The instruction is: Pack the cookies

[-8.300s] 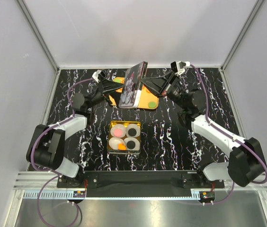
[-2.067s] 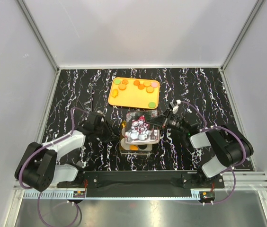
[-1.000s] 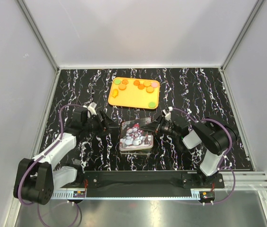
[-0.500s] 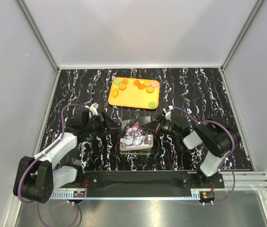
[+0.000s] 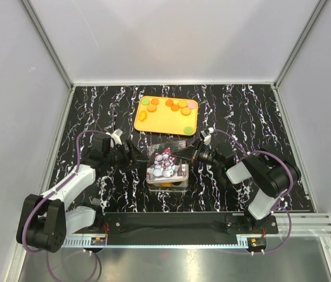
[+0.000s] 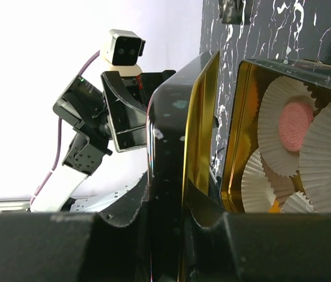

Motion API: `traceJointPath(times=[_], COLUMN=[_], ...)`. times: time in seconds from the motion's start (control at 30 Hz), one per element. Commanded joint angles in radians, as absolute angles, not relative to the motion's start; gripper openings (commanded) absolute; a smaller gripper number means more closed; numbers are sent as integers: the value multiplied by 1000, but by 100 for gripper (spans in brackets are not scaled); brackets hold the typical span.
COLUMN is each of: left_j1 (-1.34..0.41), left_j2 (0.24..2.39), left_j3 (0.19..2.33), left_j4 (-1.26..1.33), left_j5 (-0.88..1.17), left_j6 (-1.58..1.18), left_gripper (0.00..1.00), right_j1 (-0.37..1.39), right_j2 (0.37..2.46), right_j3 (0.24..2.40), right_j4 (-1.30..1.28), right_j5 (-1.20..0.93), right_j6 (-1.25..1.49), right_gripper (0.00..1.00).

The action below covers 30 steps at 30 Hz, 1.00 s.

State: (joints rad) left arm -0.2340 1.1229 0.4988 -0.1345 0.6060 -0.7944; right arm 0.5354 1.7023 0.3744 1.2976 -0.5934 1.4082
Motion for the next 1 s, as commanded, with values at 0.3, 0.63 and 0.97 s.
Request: traceJointPath(times=[0.3,0.63,0.97], left_j1=[-238,-271,-310], left_j2=[1121,1172,1213], left_j3=[532,528,548], left_j4=[-130,-81,-74], left_j5=[620,611,588], left_j6=[-761,-776,-773], left_gripper=[79,79,78], right_j1=[558,560,561], right_j2=[1775,1796,1786], right_j3=[423,400,371], right_j4=[1559,1560,1560], right_j5=[-578,-580,-572], right_j6=[1387,1364,1353], right_gripper=[0,0,2])
